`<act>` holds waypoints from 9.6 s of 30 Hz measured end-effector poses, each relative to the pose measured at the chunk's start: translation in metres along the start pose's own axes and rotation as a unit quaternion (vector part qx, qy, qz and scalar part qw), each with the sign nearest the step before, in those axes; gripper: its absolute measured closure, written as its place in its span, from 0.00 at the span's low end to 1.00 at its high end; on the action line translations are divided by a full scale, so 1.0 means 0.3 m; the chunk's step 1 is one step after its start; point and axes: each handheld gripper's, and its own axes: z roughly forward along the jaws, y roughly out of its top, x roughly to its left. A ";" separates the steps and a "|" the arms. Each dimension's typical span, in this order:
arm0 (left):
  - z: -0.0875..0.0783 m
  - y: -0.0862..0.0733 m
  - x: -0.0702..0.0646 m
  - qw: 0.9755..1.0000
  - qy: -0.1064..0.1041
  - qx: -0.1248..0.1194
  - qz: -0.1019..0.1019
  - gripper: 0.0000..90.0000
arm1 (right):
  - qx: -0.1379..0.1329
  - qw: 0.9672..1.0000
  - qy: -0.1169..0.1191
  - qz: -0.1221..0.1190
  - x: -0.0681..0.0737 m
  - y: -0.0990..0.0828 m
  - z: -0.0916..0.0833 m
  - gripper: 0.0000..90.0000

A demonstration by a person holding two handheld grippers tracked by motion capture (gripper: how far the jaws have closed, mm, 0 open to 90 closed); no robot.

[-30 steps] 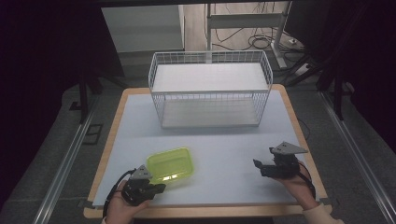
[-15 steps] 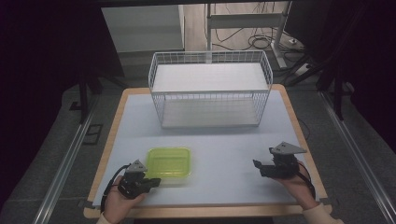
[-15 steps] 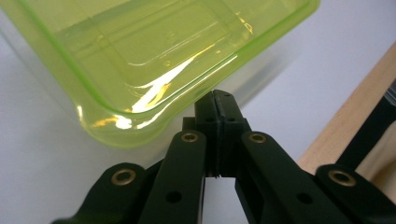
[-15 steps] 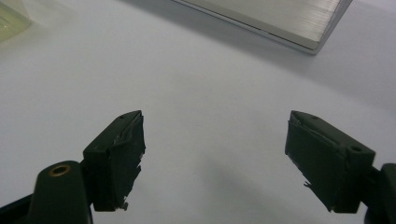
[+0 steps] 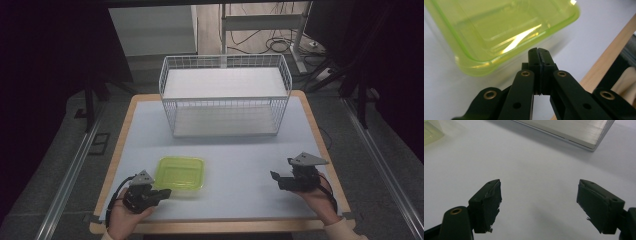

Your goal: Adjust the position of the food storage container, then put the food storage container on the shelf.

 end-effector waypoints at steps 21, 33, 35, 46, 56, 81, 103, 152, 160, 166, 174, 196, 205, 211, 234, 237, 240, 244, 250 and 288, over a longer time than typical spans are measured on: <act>-0.008 -0.034 0.301 0.992 0.047 -0.029 -0.112 1.00 | 0.003 1.000 -0.004 0.003 0.002 0.001 0.004 0.22; 0.057 -0.034 0.319 0.993 0.021 -0.004 -0.114 1.00 | 0.005 1.000 -0.003 0.001 0.005 0.001 0.007 0.22; 0.075 -0.035 0.314 0.994 0.017 0.007 -0.112 1.00 | 0.005 1.000 -0.002 -0.001 0.008 0.001 0.007 0.22; 0.100 -0.027 0.285 0.995 -0.006 0.013 -0.102 1.00 | 0.004 1.000 -0.004 0.000 0.005 0.001 0.006 0.22; 0.110 -0.018 0.274 0.994 -0.012 0.013 -0.103 1.00 | 0.005 1.000 -0.005 -0.001 0.004 0.002 0.008 0.22; 0.216 0.099 0.141 0.997 -0.025 0.038 -0.055 1.00 | -0.005 1.000 -0.001 0.002 0.011 0.012 -0.005 0.23; 0.339 0.183 0.022 0.998 -0.033 0.052 -0.016 1.00 | -0.007 1.000 0.009 0.001 0.015 0.010 -0.008 0.23; 0.228 0.176 0.074 0.984 -0.104 -0.028 -0.140 0.39 | 0.002 0.969 0.199 0.144 0.089 0.085 0.129 0.36; 0.263 0.199 0.075 0.982 -0.117 -0.017 -0.145 0.43 | 0.014 0.962 0.213 0.173 0.106 0.088 0.179 0.40; 0.284 0.204 0.065 0.982 -0.121 -0.008 -0.146 0.49 | 0.023 0.955 0.221 0.195 0.128 0.090 0.212 0.43; 0.299 0.197 0.068 0.978 -0.137 -0.002 -0.155 0.66 | 0.043 0.947 0.232 0.217 0.137 0.073 0.226 0.55; 0.260 0.189 0.033 0.980 -0.143 -0.020 -0.139 0.89 | 0.032 0.924 0.274 0.264 0.120 0.081 0.192 0.90; 0.238 0.189 0.032 0.979 -0.148 -0.029 -0.139 0.90 | 0.020 0.928 0.274 0.252 0.129 0.090 0.177 0.90; 0.227 0.194 0.026 0.979 -0.148 -0.038 -0.136 0.90 | 0.012 0.929 0.276 0.246 0.130 0.097 0.165 0.90; 0.144 0.275 -0.008 0.982 -0.141 -0.072 -0.105 0.90 | -0.025 0.938 0.270 0.216 0.121 0.184 0.091 0.90; 0.134 0.283 -0.009 0.982 -0.139 -0.077 -0.103 0.90 | -0.029 0.939 0.270 0.212 0.122 0.199 0.083 0.90; 0.116 0.298 -0.013 0.982 -0.135 -0.083 -0.099 0.90 | -0.037 0.942 0.267 0.202 0.124 0.226 0.069 0.90; 0.100 0.319 -0.015 0.983 -0.133 -0.089 -0.092 0.90 | -0.043 0.943 0.265 0.196 0.123 0.250 0.057 0.90; 0.090 0.344 -0.016 0.984 -0.129 -0.090 -0.087 0.90 | -0.049 0.944 0.262 0.195 0.116 0.269 0.048 0.90; -0.003 0.555 0.002 0.984 -0.123 -0.115 -0.064 0.90 | -0.091 0.948 0.246 0.177 0.056 0.467 -0.010 0.90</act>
